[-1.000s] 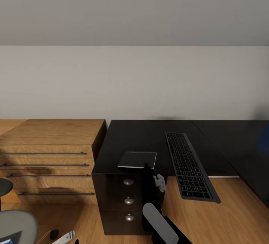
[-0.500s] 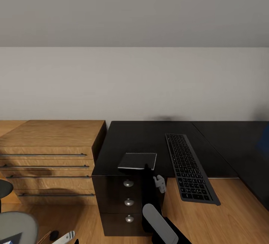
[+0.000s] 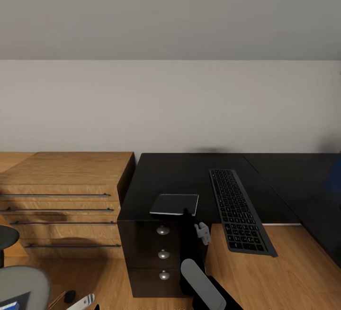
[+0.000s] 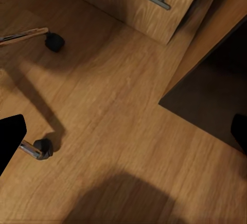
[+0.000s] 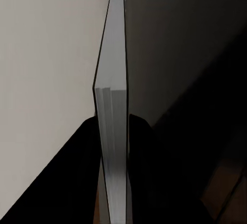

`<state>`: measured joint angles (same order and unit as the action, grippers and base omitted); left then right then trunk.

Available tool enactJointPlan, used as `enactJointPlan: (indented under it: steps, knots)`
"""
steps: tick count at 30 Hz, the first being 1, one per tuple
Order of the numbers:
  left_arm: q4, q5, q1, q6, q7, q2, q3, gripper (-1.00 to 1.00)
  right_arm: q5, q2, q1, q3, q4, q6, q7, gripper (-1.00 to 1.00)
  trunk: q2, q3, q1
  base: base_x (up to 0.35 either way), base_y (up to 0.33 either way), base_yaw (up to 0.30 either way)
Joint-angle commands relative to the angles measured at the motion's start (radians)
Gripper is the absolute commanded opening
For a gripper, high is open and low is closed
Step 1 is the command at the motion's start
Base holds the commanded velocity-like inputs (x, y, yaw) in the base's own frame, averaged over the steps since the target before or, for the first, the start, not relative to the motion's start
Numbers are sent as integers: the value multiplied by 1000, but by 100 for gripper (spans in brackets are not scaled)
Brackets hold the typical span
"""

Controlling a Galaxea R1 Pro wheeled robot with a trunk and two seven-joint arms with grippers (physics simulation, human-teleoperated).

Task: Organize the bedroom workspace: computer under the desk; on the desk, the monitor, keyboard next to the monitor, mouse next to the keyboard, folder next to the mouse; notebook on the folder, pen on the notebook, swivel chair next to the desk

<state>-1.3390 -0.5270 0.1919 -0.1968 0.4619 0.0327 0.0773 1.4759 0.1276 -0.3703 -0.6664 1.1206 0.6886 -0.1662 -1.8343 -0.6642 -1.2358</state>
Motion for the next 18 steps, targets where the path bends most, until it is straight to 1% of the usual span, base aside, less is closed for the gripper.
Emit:
enactJointPlan:
  steps: [1, 11, 12, 18]
  knots:
    - [-2, -6, 0, -3, 8, 1, 2, 100, 42, 0, -1, -3, -12, 11, -10, -100, 0, -1, 0, -29, 0, 0]
    - [-2, -5, 0, -3, 8, 1, 2, 100, 42, -3, 0, -3, -12, 11, -11, -100, 0, -1, 0, -4, 0, 0]
    - [-2, -5, 0, -3, 8, 1, 2, 100, 42, -3, 0, -3, -12, 11, -11, 100, 0, -1, 0, 0, 0, 0]
    - [-2, -4, 0, -3, 8, 1, 2, 100, 43, -3, 0, -2, -11, 11, -11, 100, 0, -1, 0, 0, 0, 0]
